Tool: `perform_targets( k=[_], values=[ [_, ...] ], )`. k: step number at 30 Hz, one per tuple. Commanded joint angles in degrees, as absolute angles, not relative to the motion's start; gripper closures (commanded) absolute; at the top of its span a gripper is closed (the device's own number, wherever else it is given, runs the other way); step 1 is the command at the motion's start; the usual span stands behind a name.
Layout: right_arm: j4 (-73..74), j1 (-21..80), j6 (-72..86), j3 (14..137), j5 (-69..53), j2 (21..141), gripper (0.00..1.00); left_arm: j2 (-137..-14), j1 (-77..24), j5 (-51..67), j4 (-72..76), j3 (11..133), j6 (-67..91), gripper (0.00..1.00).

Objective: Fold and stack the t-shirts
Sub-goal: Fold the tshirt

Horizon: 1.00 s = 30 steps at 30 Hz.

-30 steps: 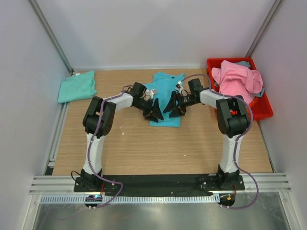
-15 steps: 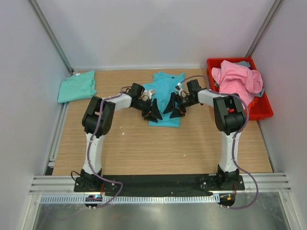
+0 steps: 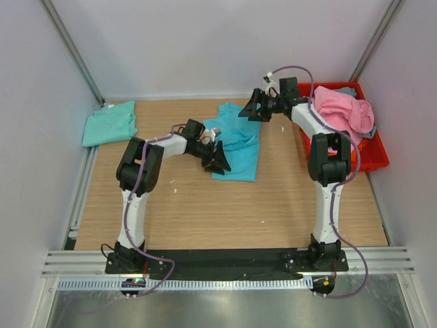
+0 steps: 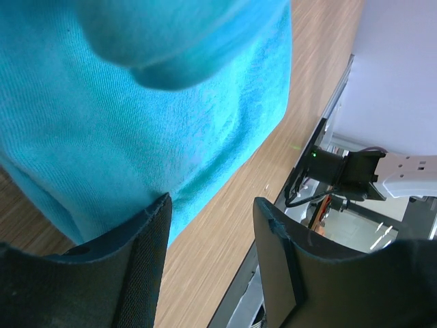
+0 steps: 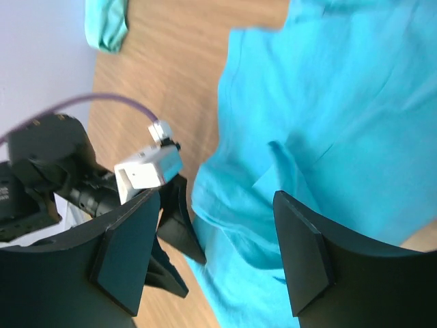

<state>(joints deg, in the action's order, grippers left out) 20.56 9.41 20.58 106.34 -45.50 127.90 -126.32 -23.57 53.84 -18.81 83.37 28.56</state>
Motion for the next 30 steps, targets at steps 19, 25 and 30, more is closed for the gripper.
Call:
perform_targets(
  k=[19,25,30],
  values=[
    [26.4,8.1,18.5,67.5,-51.1,100.7,0.25,-108.6,-20.3,49.0,-24.0,76.3,28.9,0.28],
    [29.4,8.2,16.9,65.0,-50.2,101.9,0.25,-112.1,-19.5,46.8,-25.1,74.4,29.0,0.28],
    [28.6,8.9,17.2,61.5,-49.1,102.9,0.26,-114.8,-19.5,46.1,-24.8,72.5,30.6,0.31]
  ],
)
